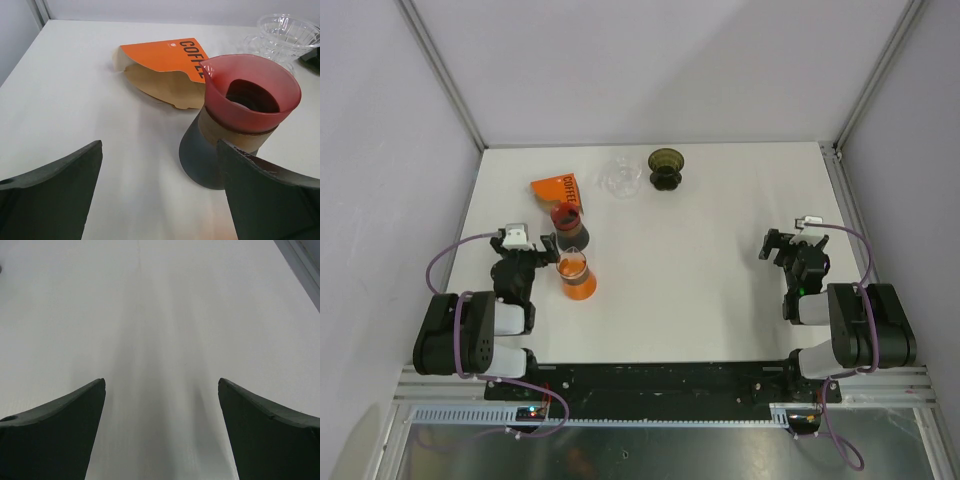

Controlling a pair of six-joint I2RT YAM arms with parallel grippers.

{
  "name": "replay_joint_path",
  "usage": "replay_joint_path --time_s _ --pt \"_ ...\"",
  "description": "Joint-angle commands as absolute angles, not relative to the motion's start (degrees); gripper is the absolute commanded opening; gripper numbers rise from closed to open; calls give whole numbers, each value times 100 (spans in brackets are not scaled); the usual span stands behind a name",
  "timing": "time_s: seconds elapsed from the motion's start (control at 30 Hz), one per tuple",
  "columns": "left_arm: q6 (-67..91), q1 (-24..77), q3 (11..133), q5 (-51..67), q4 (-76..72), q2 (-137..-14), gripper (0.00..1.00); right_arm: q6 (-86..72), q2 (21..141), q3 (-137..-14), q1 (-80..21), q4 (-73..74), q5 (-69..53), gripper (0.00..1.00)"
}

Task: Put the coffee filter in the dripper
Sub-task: Move the coffee server to the center of the board.

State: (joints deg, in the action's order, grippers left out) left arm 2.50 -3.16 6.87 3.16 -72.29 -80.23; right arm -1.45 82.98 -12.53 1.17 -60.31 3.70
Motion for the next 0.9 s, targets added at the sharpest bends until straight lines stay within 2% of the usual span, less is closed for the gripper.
replay_joint_path --time_s 0.0,0.1,0.23,0.37,0.5,0.67,0.8,0.87 --pt "87 -301 835 299 -7386 -8025 100 -83 8317 -1393 92 -6190 436 99" --pt "66 -298 844 330 -7380 -8038 100 -35 8039 -1537 64 -5744 371 99" --pt "47 -282 839 343 -7381 -8029 100 -246 7280 -2083 61 -4268 469 99" --pt "97 -304 882 301 -7209 -7836 100 -743 6701 -2559 133 -3092 -246 99" --pt "258 -499 1475 370 -5713 -7369 100 -857 6371 -2995 -220 -2257 -683 99" --pt "176 -720 2205 870 -4353 -6825 100 -754 6203 -3590 -970 -1222 -552 98" --pt "-399 -806 3021 1716 -2748 -6482 95 -662 6218 -4061 -1525 -543 -548 99" --pt "-1020 -815 3721 2492 -1322 -6463 91 -594 6239 -4265 -1803 -224 -517 98"
